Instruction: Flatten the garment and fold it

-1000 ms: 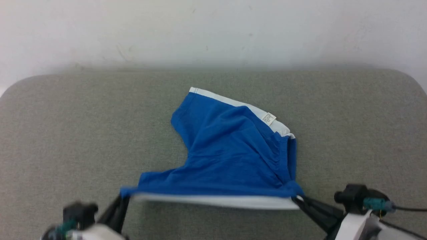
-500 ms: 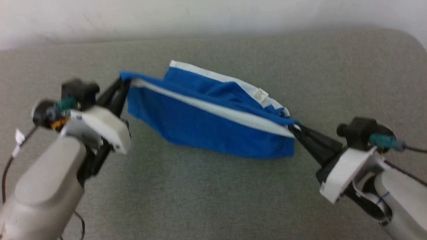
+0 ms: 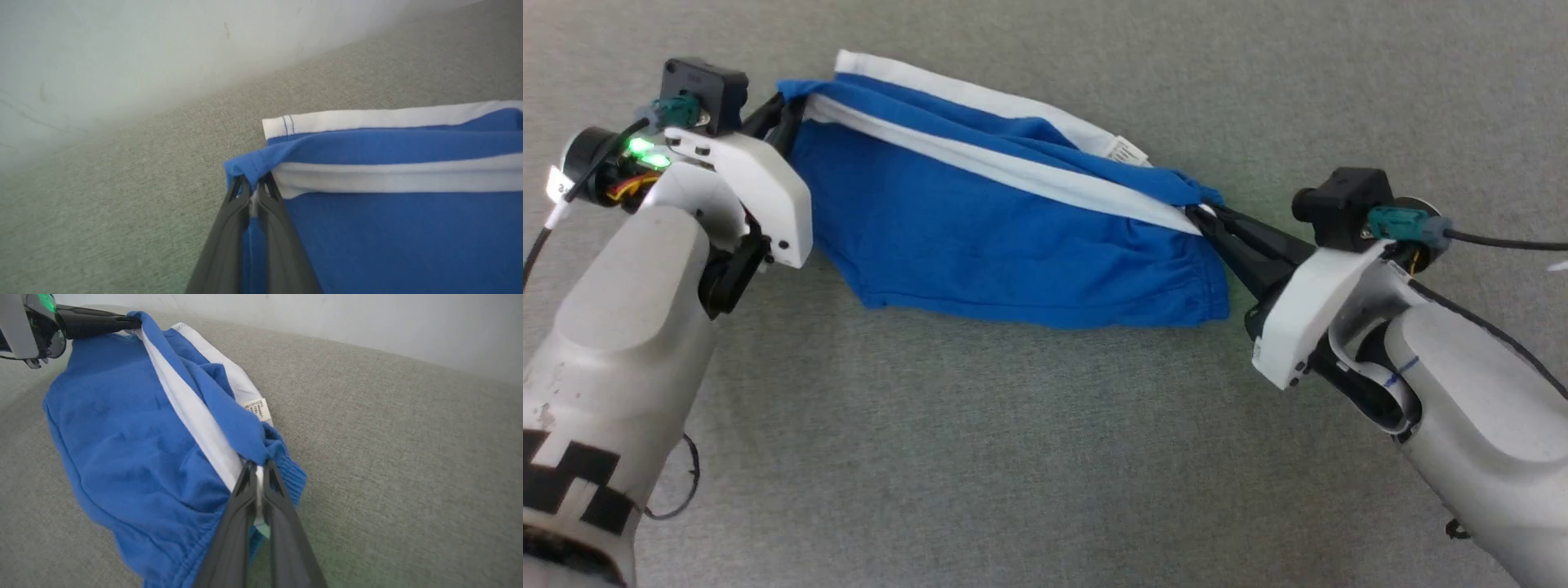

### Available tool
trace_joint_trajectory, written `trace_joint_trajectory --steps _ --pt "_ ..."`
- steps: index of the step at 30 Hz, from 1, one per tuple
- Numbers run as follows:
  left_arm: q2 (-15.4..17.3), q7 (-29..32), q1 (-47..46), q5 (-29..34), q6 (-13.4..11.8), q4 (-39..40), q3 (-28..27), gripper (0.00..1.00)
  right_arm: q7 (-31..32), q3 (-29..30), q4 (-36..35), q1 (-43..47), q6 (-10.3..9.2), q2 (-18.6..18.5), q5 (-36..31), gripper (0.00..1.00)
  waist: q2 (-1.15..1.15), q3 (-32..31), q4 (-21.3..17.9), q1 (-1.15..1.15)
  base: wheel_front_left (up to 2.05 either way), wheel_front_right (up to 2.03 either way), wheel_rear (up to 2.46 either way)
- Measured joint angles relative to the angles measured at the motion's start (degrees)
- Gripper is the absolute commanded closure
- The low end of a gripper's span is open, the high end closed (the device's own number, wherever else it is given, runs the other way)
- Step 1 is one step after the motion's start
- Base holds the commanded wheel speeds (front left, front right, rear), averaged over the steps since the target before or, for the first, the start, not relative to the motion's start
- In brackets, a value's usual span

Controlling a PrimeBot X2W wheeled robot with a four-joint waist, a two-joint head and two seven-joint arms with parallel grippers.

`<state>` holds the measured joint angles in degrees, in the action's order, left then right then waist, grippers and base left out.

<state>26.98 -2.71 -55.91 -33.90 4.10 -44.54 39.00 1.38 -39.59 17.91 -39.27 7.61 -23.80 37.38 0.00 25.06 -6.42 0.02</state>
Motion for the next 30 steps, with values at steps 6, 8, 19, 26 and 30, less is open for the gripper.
trace_joint_trajectory --steps 6,8,19,26,30 --pt "-1.55 -0.30 -3.18 0.40 1.89 -8.04 1.81 1.00 -1.43 -2.88 2.76 -2.29 0.00 1.12 0.31 1.00 0.00 2.39 -2.09 -0.03 0.00 0.00 0.00" --pt "-1.94 -1.20 -3.64 0.38 1.99 -9.27 2.09 1.00 -2.58 -3.46 3.05 -2.74 0.01 1.12 0.54 1.00 0.00 2.46 -2.42 -0.02 0.00 0.00 0.00" --pt "-3.28 -3.30 -4.53 -1.08 2.99 -11.07 7.32 0.00 -7.62 -1.22 -1.53 0.09 0.00 -1.52 -2.80 0.00 0.00 -2.89 -1.17 -0.02 0.00 0.00 0.00" --pt "-0.19 7.20 -8.80 -5.44 3.00 -4.85 13.71 0.00 -6.03 4.54 -8.04 5.88 0.00 -2.94 -7.14 0.00 0.00 -7.72 0.20 -0.03 0.00 0.00 0.00" --pt "2.09 19.12 -10.21 -11.26 3.00 -1.47 17.09 0.00 -4.35 7.00 -11.22 8.30 0.00 -2.65 -8.98 0.00 0.00 -9.10 0.47 -0.03 0.00 0.00 0.00"
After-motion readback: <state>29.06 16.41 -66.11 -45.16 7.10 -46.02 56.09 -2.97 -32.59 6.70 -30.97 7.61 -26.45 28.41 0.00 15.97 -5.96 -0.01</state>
